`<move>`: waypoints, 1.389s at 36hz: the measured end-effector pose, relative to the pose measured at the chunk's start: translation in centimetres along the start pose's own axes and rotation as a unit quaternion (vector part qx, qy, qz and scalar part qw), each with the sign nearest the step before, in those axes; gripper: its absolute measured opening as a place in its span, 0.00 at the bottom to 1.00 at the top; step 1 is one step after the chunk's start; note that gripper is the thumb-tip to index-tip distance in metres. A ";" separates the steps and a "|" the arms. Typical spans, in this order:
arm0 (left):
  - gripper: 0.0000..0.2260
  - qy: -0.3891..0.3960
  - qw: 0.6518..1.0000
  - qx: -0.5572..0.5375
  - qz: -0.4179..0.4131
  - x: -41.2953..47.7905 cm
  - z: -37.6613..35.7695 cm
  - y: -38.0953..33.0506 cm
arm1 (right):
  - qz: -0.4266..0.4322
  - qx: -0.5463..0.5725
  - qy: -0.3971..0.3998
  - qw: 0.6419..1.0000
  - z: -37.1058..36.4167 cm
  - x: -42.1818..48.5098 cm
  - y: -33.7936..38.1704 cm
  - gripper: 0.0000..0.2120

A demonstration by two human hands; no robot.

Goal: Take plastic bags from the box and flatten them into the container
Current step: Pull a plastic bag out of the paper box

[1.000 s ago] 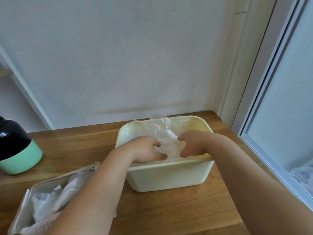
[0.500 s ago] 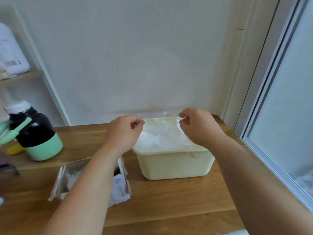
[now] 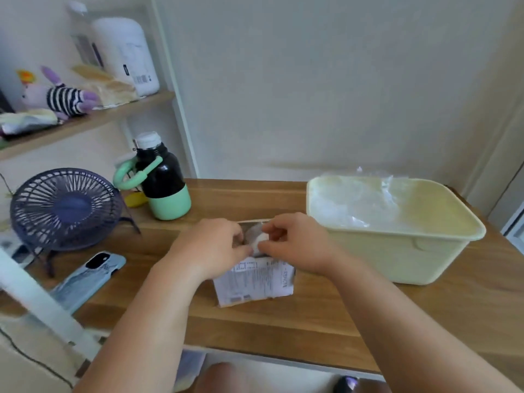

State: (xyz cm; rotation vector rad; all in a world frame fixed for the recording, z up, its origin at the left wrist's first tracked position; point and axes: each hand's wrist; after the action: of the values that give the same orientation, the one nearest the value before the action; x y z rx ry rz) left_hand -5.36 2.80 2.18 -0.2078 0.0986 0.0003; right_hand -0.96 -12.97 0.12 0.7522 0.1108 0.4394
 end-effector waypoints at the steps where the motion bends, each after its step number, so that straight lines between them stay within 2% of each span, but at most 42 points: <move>1: 0.13 0.019 1.000 0.011 -0.001 0.0 -0.2 0.1 | 0.003 -0.009 0.008 1.000 -0.4 0.1 0.0 0.15; 7: 0.19 0.044 0.999 -0.015 -0.012 1.0 -1.1 0.4 | 0.006 -0.030 0.020 0.999 -0.8 1.0 -0.4 0.10; 11: 0.19 0.068 0.997 -0.036 -0.003 2.0 -1.7 -0.1 | -0.006 0.000 0.048 0.999 -0.4 1.3 -1.1 0.13; 17: 0.05 0.062 0.995 -0.081 0.015 2.5 -1.7 -0.9 | 0.007 0.016 0.059 0.998 -0.5 1.5 -1.8 0.17; 20: 0.04 0.012 0.989 -0.148 0.021 2.2 -2.0 -0.7 | 0.003 0.022 0.055 0.998 -0.5 1.6 -2.0 0.16; 23: 0.04 -0.106 0.970 -0.215 0.028 2.0 -2.4 -0.2 | 0.005 0.023 0.052 0.998 -0.5 1.5 -2.0 0.15; 25: 0.03 -0.191 0.968 -0.163 0.017 1.8 -2.6 -0.1 | 0.009 0.027 0.062 0.998 -0.4 1.5 -1.9 0.16; 28: 0.04 -0.266 0.952 -0.136 -0.058 1.7 -2.3 -0.5 | 0.020 0.037 0.058 0.997 -0.6 1.6 -1.5 0.08; 32: 0.07 -0.266 0.909 -0.277 -0.160 1.9 -2.6 -0.8 | -0.009 0.128 0.007 0.992 -0.8 1.8 -1.6 0.13; 36: 0.10 -0.260 0.894 -0.327 -0.163 2.0 -3.4 -0.3 | -0.051 0.206 -0.005 0.977 -0.3 1.6 -1.2 0.09; 39: 0.13 -0.283 0.889 -0.322 -0.163 1.9 -3.6 -0.1 | -0.007 0.126 -0.012 0.992 -0.3 1.6 -0.7 0.08; 43: 0.16 -0.292 0.891 -0.302 -0.174 2.0 -3.6 -0.2 | 0.029 0.029 0.031 0.999 -0.5 1.5 0.1 0.11; 47: 0.17 -0.299 0.869 -0.367 -0.147 2.0 -4.0 0.1 | 0.021 0.019 0.052 0.998 -0.5 1.6 0.0 0.16; 50: 0.16 -0.324 0.845 -0.402 -0.139 1.8 -3.8 0.4 | 0.021 0.016 0.053 0.998 -0.5 1.6 0.1 0.13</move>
State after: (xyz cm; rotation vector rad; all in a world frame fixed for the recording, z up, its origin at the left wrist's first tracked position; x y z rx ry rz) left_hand -3.98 2.36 -1.80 -1.0535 -0.6289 -0.1797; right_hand 0.39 -11.94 -0.08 0.7646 0.2024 0.5193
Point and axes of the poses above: each hand's wrist, its own x-axis towards the middle knuckle, its own z-axis out of the back of the hand, y = z × x, and after that the axes turned 5 degrees about -z, right-handed
